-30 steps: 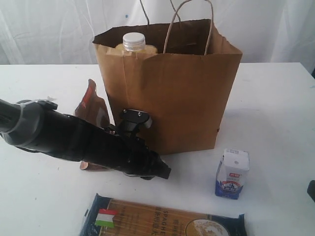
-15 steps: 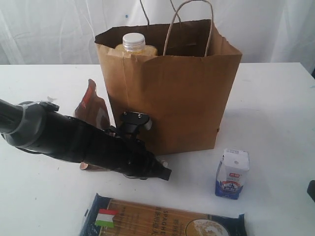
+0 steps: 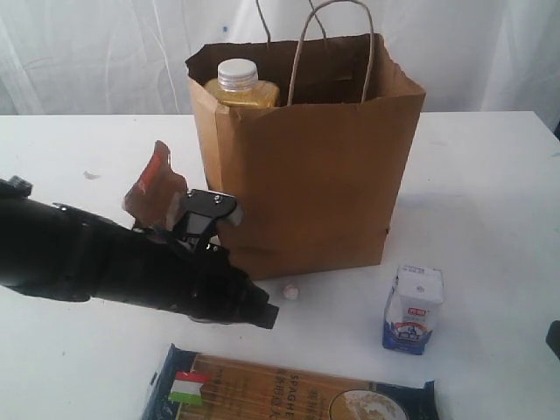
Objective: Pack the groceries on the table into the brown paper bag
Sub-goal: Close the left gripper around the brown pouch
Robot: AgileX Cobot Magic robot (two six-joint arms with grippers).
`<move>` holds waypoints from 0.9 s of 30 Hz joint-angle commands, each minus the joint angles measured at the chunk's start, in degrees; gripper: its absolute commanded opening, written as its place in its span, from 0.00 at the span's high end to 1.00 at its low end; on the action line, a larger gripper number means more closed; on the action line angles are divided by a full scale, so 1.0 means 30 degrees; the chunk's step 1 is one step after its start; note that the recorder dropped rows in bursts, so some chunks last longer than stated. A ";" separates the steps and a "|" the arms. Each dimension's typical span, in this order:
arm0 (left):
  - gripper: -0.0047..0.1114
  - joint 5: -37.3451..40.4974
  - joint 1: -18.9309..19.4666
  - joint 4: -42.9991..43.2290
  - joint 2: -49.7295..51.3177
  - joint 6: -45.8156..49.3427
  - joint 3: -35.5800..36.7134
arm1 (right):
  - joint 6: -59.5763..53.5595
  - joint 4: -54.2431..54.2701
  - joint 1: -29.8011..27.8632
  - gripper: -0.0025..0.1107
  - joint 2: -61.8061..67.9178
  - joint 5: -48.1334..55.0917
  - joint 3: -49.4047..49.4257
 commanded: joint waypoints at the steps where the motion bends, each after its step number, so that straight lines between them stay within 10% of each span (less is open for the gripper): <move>1: 0.96 -0.1360 -0.0081 -0.0134 -0.1240 0.0078 0.1228 | 0.0015 0.0054 -0.0084 0.98 -0.0115 -0.0104 0.0102; 10: 0.95 -0.3030 -0.0081 0.0071 -0.1681 0.1389 0.1748 | 0.0015 0.0054 -0.0084 0.98 -0.0115 -0.0104 0.0102; 20: 0.55 -0.3988 -0.0081 0.0540 -0.1681 0.1005 0.1683 | 0.0015 0.0054 -0.0084 0.98 -0.0115 -0.0104 0.0102; 27: 0.49 -0.3290 -0.0081 0.0503 -0.1219 0.0013 0.0186 | 0.0015 0.0054 -0.0084 0.98 -0.0115 -0.0104 0.0102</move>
